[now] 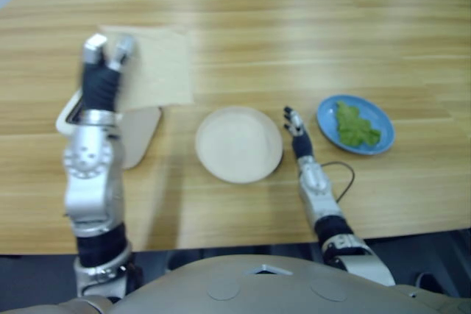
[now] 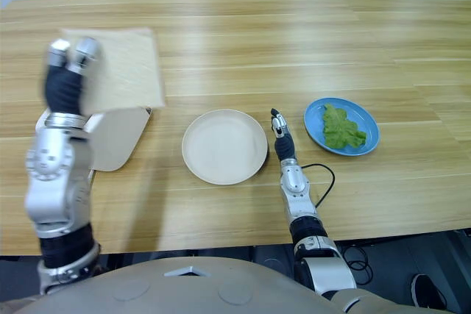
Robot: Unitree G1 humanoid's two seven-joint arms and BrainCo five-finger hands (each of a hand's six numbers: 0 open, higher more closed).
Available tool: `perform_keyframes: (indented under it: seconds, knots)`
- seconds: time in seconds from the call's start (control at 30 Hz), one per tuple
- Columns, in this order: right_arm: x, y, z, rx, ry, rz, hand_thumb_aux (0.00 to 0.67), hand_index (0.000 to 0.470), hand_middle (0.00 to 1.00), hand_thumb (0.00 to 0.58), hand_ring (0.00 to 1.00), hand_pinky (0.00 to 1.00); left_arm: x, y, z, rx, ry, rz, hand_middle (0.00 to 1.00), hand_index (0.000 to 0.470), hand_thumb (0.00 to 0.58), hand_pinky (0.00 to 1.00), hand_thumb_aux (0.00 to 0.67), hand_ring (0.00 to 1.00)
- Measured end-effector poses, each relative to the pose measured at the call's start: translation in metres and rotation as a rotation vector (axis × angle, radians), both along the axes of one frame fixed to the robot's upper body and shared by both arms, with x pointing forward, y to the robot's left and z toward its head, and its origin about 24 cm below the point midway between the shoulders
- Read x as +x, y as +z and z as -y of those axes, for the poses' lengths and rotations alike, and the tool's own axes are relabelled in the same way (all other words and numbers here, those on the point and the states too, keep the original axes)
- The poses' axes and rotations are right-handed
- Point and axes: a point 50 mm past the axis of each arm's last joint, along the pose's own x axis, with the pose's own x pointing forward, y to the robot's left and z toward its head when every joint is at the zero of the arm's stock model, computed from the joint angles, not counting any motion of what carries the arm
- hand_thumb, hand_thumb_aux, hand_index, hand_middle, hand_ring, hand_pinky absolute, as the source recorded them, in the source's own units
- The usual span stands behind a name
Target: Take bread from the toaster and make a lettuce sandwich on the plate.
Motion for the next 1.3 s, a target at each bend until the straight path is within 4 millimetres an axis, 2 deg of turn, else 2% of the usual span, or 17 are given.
perform_keyframes:
  seconds: [0.1,0.17,0.27,0.4,0.67,0.9,0.93,0.97,1.07,1.17,1.3]
  knots:
    - [0.0,0.0,0.002,-0.003,-0.007,0.002,0.0,0.0,0.0,0.0,0.0,0.0,0.006,-0.031,0.037,0.005,-0.125,-0.122,1.0,0.46,0.58,1.0,0.67,1.0]
    - [0.0,0.0,0.003,-0.004,-0.011,0.003,0.0,0.0,0.0,0.0,0.0,0.0,0.01,-0.05,0.053,0.021,-0.175,-0.187,1.0,0.46,0.58,1.0,0.67,1.0]
    - [0.0,0.001,0.005,-0.009,-0.016,0.006,0.0,0.0,0.0,0.0,0.0,0.0,0.017,-0.081,0.067,0.051,-0.204,-0.273,1.0,0.46,0.58,1.0,0.67,1.0]
    - [0.0,0.002,0.009,-0.016,-0.022,0.006,0.0,0.0,0.0,0.0,0.0,0.0,0.025,-0.112,0.071,0.091,-0.19,-0.364,1.0,0.46,0.58,1.0,0.67,1.0]
    - [-0.002,0.001,0.009,-0.014,-0.025,0.004,0.0,0.0,0.0,0.0,0.0,0.0,0.043,-0.15,0.088,0.185,-0.169,-0.446,1.0,0.46,0.58,1.0,0.67,1.0]
    - [-0.003,0.002,0.01,-0.015,-0.026,0.008,0.0,0.0,0.0,0.0,0.0,0.0,0.045,-0.164,0.1,0.258,-0.188,-0.468,1.0,0.46,0.58,1.0,0.67,1.0]
    - [-0.004,0.001,0.01,-0.015,-0.027,0.006,0.0,0.0,0.0,0.0,0.0,0.0,0.044,-0.165,0.103,0.297,-0.19,-0.461,1.0,0.431,0.578,1.0,0.628,1.0]
    - [-0.004,0.001,0.01,-0.015,-0.026,0.005,0.0,0.0,0.0,0.0,0.0,0.0,0.043,-0.165,0.104,0.34,-0.191,-0.449,0.0,0.0,0.0,0.0,0.0,0.0]
    - [-0.004,0.002,0.009,-0.015,-0.024,0.003,0.0,0.0,0.0,0.0,0.0,0.0,0.041,-0.159,0.104,0.565,-0.137,-0.342,0.0,0.0,0.0,0.0,0.0,0.0]
    - [-0.004,0.001,0.009,-0.015,-0.025,0.001,0.0,0.0,0.0,0.0,0.0,0.0,0.041,-0.142,0.099,0.77,-0.047,-0.19,0.0,0.0,0.0,0.0,0.0,0.0]
    - [-0.005,0.001,0.009,-0.014,-0.025,0.0,0.0,0.0,0.0,0.0,0.0,0.0,0.03,-0.119,0.097,1.048,0.061,0.002,0.0,0.0,0.0,0.0,0.0,0.0]
